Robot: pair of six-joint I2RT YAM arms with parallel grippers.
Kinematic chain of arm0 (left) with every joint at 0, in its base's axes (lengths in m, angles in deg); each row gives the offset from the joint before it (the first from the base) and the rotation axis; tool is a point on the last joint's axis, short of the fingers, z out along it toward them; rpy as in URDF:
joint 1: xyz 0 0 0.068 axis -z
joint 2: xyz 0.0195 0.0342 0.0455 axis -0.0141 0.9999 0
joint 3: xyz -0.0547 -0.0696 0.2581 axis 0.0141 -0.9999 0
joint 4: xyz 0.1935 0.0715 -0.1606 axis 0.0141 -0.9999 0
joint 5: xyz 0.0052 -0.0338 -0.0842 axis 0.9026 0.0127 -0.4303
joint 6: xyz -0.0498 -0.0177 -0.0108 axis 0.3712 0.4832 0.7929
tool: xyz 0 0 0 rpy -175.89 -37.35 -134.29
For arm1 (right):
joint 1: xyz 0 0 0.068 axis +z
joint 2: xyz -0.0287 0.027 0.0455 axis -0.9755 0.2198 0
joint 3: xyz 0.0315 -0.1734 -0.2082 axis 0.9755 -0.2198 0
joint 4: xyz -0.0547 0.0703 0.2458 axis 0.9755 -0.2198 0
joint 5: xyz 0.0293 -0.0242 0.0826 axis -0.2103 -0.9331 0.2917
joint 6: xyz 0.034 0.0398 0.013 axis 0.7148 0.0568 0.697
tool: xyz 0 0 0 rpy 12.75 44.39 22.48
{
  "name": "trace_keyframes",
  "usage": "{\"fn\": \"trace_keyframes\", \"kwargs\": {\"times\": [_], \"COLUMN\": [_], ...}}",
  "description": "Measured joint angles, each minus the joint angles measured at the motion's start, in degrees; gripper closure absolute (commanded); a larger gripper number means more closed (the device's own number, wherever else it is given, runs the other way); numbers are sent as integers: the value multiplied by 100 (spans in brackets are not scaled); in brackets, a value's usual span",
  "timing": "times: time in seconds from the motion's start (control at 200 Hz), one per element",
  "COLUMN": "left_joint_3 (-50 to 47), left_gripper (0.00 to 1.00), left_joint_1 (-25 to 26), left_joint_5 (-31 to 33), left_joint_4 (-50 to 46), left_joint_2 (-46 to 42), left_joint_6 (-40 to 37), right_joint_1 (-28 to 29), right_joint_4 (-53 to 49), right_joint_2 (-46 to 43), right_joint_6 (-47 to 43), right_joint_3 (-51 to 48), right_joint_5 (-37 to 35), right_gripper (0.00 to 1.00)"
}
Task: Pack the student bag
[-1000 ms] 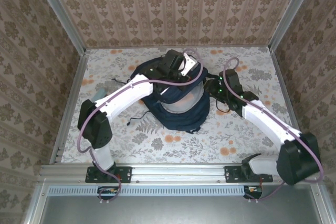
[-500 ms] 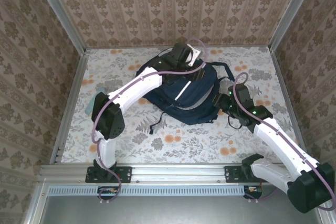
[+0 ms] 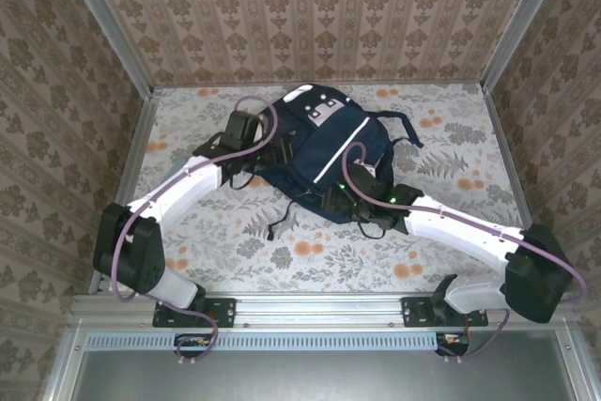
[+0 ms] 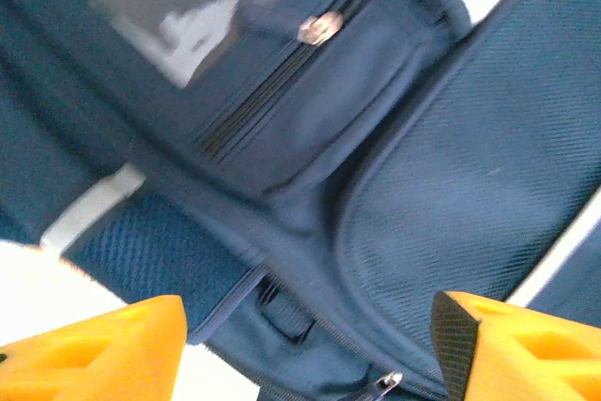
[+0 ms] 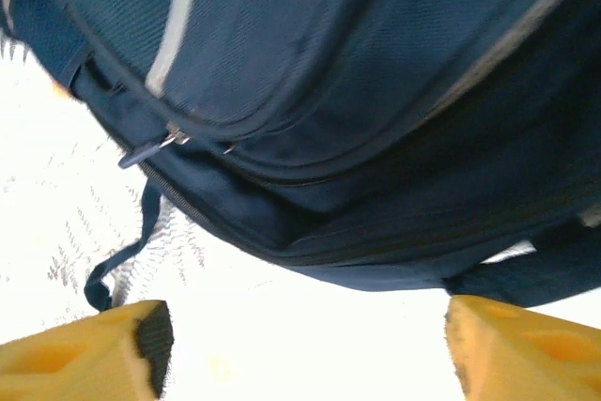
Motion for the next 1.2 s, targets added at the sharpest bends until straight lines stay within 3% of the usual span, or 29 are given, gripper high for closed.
{"fn": "trace_keyframes", "kwargs": {"times": [0.19, 0.345, 0.71, 0.8, 0.98, 1.2], "left_joint_3": [-763, -758, -656, -656, -647, -605], "left_gripper": [51, 58, 65, 72, 91, 100], "left_joint_1": [-319, -509, -525, -525, -531, -531], "left_joint_5": [-605, -833, -1331, -1453, -1615, -1694], "left_joint_4": [721, 1316, 2243, 2468, 2728, 2771], "left_joint_2": [94, 417, 1429, 1521, 1661, 1550], "left_joint_6": [1049, 1561, 2393, 2544, 2728, 2736], "right_joint_1": [96, 96, 96, 96, 96, 269], "right_joint_4": [337, 483, 522, 511, 352, 66], "right_joint_2": [201, 201, 570, 664, 879, 1370], "right_joint_6": [258, 256, 138, 42, -133, -118], "right_joint_3": [46, 74, 457, 518, 765, 1333], "right_joint_5": [-55, -142, -157, -157, -164, -291], "right_gripper": [1, 0, 1, 1, 14, 28]}}
